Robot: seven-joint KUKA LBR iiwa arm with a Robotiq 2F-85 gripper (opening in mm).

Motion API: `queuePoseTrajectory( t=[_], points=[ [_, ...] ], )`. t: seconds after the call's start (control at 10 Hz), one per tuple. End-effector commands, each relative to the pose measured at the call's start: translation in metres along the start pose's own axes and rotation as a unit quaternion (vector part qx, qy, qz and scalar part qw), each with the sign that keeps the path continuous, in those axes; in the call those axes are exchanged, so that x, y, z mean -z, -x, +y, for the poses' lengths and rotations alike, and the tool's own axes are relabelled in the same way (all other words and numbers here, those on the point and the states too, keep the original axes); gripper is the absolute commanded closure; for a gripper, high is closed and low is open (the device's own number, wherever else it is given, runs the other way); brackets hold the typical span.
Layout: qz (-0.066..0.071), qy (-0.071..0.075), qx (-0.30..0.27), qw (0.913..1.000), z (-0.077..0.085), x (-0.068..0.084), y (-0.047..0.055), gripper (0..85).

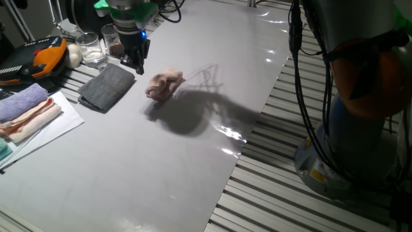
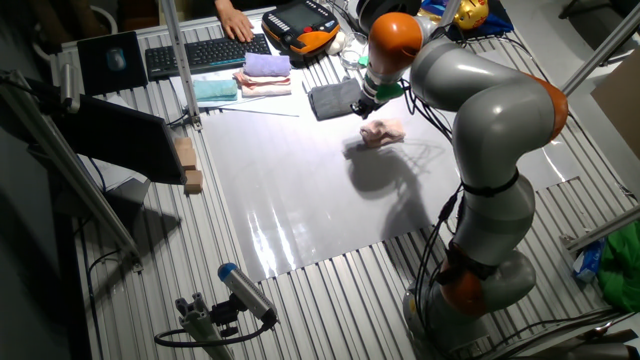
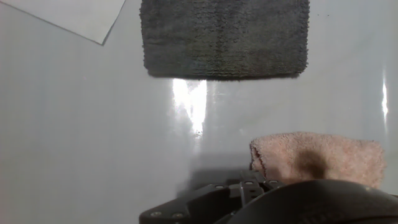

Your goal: Clean the table with a cloth

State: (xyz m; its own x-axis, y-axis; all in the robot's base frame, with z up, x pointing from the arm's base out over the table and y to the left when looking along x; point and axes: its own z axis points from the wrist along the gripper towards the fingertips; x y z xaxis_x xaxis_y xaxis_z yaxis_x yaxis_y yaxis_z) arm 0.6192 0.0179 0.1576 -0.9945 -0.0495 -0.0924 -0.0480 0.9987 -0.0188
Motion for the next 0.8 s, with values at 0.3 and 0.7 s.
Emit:
queuePoseTrajectory(
  t=[0.3, 0.7],
  points=[
    [0.003, 0.018, -0.005, 0.9998, -0.0016, 0.002, -0.0032, 85.0],
    [0.005, 0.018, -0.007, 0.9998, -0.0008, 0.0047, -0.0075, 85.0]
  ],
)
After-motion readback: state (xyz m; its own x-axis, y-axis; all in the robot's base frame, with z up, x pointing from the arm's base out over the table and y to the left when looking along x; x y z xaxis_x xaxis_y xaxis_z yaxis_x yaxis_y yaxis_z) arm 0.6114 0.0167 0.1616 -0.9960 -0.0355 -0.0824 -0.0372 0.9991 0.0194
